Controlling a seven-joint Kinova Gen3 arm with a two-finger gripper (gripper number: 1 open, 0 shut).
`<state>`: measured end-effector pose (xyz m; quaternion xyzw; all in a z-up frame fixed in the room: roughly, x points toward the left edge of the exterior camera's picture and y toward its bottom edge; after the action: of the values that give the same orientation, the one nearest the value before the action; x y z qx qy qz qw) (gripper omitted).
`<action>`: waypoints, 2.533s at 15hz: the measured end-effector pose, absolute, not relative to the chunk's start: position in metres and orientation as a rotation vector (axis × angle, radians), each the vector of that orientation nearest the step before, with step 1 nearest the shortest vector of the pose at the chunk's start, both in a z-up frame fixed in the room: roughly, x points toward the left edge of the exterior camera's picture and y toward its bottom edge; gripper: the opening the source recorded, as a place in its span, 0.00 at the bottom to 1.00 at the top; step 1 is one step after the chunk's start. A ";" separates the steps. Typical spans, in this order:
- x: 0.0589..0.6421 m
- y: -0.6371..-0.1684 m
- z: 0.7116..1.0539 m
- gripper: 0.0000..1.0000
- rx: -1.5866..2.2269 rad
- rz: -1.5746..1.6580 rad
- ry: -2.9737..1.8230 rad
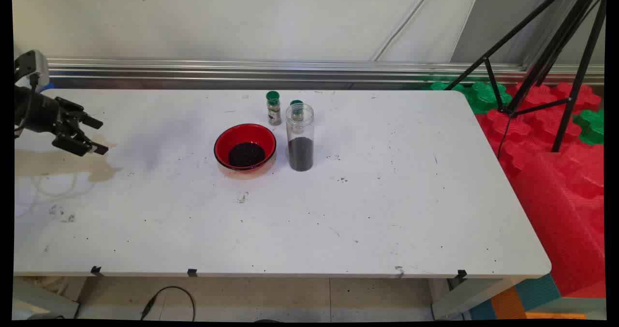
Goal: Pick up the black seasoning powder from the table
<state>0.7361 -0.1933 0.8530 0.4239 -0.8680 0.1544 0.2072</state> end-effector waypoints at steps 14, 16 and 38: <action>0.681 -0.245 0.875 1.00 0.959 0.418 -2.423; 0.672 -0.253 0.878 1.00 0.918 0.418 -2.423; 0.570 -0.337 0.881 1.00 0.452 0.390 -2.224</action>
<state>0.5696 -0.3371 0.8812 0.1791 -0.8822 0.1548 0.4070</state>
